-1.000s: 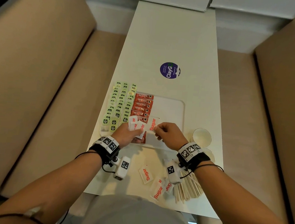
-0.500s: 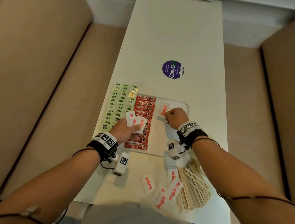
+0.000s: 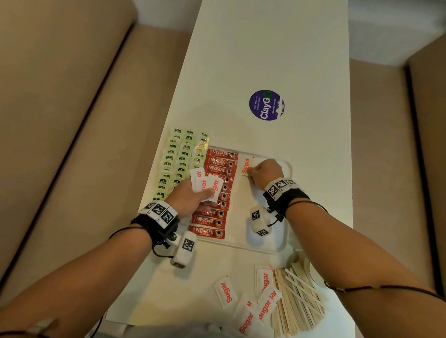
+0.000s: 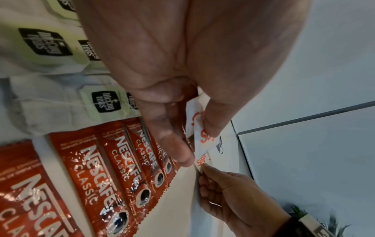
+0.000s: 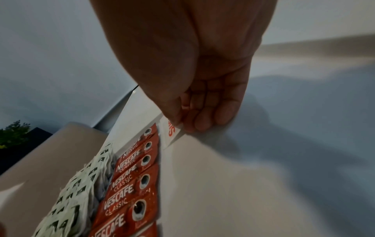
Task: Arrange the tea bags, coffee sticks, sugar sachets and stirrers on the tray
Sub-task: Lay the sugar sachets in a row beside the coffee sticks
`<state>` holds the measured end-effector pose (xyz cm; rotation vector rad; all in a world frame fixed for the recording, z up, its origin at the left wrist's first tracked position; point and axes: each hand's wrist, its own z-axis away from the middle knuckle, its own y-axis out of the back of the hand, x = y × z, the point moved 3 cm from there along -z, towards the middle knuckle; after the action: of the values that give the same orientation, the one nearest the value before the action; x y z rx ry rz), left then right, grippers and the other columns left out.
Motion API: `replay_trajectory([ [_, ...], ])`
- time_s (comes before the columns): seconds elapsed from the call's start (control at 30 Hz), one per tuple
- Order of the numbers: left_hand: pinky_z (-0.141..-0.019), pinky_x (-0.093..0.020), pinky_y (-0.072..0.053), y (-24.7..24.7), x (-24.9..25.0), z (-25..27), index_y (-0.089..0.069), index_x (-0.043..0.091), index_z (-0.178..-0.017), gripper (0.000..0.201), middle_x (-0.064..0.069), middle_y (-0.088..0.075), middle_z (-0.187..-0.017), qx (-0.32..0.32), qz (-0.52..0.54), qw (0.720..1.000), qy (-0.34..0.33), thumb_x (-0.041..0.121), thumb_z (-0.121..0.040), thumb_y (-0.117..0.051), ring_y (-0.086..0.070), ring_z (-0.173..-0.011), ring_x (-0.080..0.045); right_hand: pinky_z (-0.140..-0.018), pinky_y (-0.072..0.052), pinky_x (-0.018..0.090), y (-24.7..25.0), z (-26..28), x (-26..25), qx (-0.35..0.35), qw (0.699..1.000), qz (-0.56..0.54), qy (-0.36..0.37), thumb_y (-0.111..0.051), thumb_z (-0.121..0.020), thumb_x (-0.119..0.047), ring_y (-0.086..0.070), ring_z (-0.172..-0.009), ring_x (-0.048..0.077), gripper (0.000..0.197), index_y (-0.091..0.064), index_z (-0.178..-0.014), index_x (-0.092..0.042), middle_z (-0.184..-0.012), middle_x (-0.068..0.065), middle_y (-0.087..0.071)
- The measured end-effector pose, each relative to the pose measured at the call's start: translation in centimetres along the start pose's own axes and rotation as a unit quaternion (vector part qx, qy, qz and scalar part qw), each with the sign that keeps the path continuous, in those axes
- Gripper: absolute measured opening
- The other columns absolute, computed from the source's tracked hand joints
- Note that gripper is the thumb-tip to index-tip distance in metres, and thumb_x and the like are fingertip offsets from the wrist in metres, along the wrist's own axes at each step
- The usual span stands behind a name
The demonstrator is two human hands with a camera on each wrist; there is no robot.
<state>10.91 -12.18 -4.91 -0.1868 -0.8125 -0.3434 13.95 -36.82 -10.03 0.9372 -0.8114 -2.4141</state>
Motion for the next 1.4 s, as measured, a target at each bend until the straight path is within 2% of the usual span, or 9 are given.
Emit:
replay_trajectory([
  [0.4,-0.073,-0.032,-0.063,0.2,0.1,-0.1,-0.062,0.017,-0.11,0.016,-0.006,-0.074,-0.105,-0.003,0.02,1.0,0.0,0.009,-0.096,-0.064,-0.075,-0.09,-0.027,-0.055,-0.049,0.027,0.1,-0.2,-0.5,0.003,1.0,0.024,0.002,-0.069,-0.092,-0.04,-0.063,-0.061,0.019,0.037,-0.074,-0.087,-0.003,-0.077,0.009,-0.074],
  [0.53,-0.078,-0.036,-0.062,0.2,0.2,0.0,-0.064,0.017,-0.111,0.014,-0.007,-0.075,-0.105,-0.007,0.019,1.0,-0.009,0.014,-0.097,-0.064,-0.075,-0.091,-0.028,-0.056,-0.049,0.027,0.1,0.0,-0.4,0.006,1.0,0.021,0.001,-0.068,-0.092,-0.042,-0.062,-0.06,0.019,0.04,-0.074,-0.085,-0.003,-0.077,0.01,-0.075],
  [0.67,-0.07,-0.03,-0.062,0.3,0.2,-0.2,-0.065,0.017,-0.11,0.014,-0.007,-0.075,-0.102,0.002,0.005,1.0,-0.018,0.017,-0.097,-0.065,-0.075,-0.084,-0.022,-0.06,-0.048,0.027,0.2,0.4,-0.2,0.013,1.0,-0.001,0.021,-0.066,-0.095,-0.039,-0.061,-0.058,0.017,0.041,-0.074,-0.077,-0.004,-0.068,0.005,-0.071],
  [0.73,-0.068,-0.028,-0.061,0.4,0.0,-0.4,-0.066,0.014,-0.112,0.017,-0.01,-0.075,-0.103,0.008,-0.007,1.0,-0.02,0.017,-0.096,-0.067,-0.074,-0.081,-0.02,-0.06,-0.049,0.028,0.3,0.9,-0.2,0.015,1.0,-0.007,0.022,-0.064,-0.096,-0.04,-0.06,-0.06,0.017,0.043,-0.074,-0.08,-0.002,-0.068,0.005,-0.069],
  [0.87,-0.068,-0.028,-0.061,0.5,-0.3,-0.7,-0.066,0.011,-0.11,0.017,-0.012,-0.074,-0.101,0.018,-0.007,1.0,-0.014,0.016,-0.094,-0.069,-0.072,-0.078,-0.018,-0.076,-0.054,0.037,0.5,2.6,-0.5,0.037,0.998,-0.022,0.035,-0.06,-0.099,-0.042,-0.06,-0.069,0.02,0.045,-0.074,-0.093,0.0,-0.086,0.017,-0.072],
  [0.97,-0.069,-0.029,-0.061,0.4,-0.1,-0.7,-0.066,0.01,-0.11,0.016,-0.011,-0.075,-0.1,0.015,-0.007,1.0,-0.015,0.015,-0.095,-0.068,-0.073,-0.079,-0.018,-0.082,-0.057,0.037,0.0,5.1,-1.0,0.036,0.993,-0.071,0.087,-0.059,-0.1,-0.038,-0.065,-0.075,0.016,0.032,-0.073,-0.088,-0.012,-0.081,0.005,-0.071],
  [1.03,-0.073,-0.032,-0.062,0.3,-0.2,-0.9,-0.066,0.009,-0.11,0.015,-0.01,-0.075,-0.099,0.015,-0.007,1.0,-0.011,0.011,-0.095,-0.065,-0.073,-0.081,-0.019,-0.077,-0.059,0.033,-0.7,6.9,-1.2,-0.002,0.986,-0.095,0.134,-0.058,-0.101,-0.035,-0.066,-0.069,0.011,0.027,-0.072,-0.089,-0.017,-0.077,-0.002,-0.071],
  [1.17,-0.08,-0.039,-0.061,-0.1,-0.2,-0.9,-0.067,0.01,-0.112,0.018,-0.009,-0.076,-0.1,0.013,-0.001,1.0,-0.008,0.009,-0.095,-0.066,-0.075,-0.087,-0.024,-0.064,-0.053,0.02,-1.8,9.9,-0.9,-0.06,0.974,-0.133,0.171,-0.058,-0.102,-0.034,-0.064,-0.063,0.005,0.023,-0.073,-0.093,-0.019,-0.077,-0.005,-0.071],
  [1.4,-0.083,-0.041,-0.061,-0.9,-0.5,-0.5,-0.069,0.013,-0.106,0.013,-0.011,-0.077,-0.093,-0.003,-0.025,1.0,-0.018,0.012,-0.093,-0.068,-0.075,-0.089,-0.027,-0.063,-0.055,0.019,-2.7,11.1,-0.2,-0.072,0.964,-0.184,0.176,-0.06,-0.101,-0.03,-0.066,-0.067,0.006,0.019,-0.073,-0.091,-0.019,-0.082,-0.001,-0.073],
])
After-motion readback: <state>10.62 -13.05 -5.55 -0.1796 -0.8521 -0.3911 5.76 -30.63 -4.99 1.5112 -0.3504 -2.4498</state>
